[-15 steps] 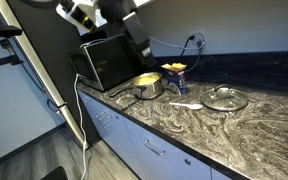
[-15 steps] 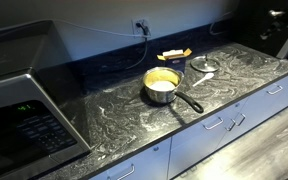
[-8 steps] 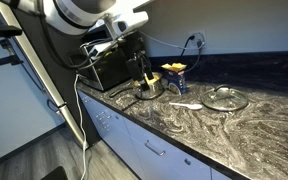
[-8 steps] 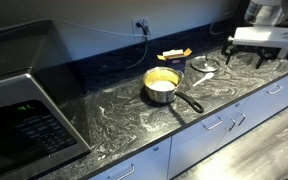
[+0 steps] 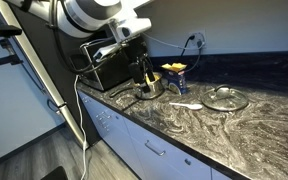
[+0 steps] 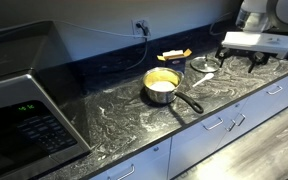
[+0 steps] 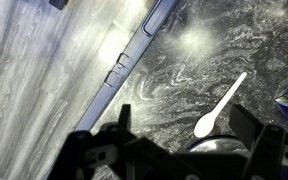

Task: Pick up the spoon, stir in the pot to mix the objects, put the spoon back on the table and then, pick up the lid and close the pot

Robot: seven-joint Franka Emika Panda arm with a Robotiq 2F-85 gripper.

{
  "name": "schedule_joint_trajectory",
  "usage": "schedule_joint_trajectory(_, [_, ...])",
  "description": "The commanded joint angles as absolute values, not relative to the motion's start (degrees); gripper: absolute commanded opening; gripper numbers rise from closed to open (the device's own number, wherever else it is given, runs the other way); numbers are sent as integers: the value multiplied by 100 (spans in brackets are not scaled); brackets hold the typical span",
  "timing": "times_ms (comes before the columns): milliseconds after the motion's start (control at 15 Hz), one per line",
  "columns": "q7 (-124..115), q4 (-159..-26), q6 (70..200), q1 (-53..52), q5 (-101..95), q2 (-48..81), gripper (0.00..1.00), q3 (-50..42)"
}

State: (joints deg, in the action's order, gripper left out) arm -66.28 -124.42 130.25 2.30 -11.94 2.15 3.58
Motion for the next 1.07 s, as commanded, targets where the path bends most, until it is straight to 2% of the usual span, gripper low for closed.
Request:
schedule_joint_trajectory(0, [-7023, -12342, 12938, 125, -1084, 263, 100, 147])
schedule_joint_trajectory(467, [-8031, -12185, 13104, 63, -812, 742, 100, -14])
schedule_joint_trajectory(1000, [-8615, -11885, 14238, -281, -902, 1563, 100, -173])
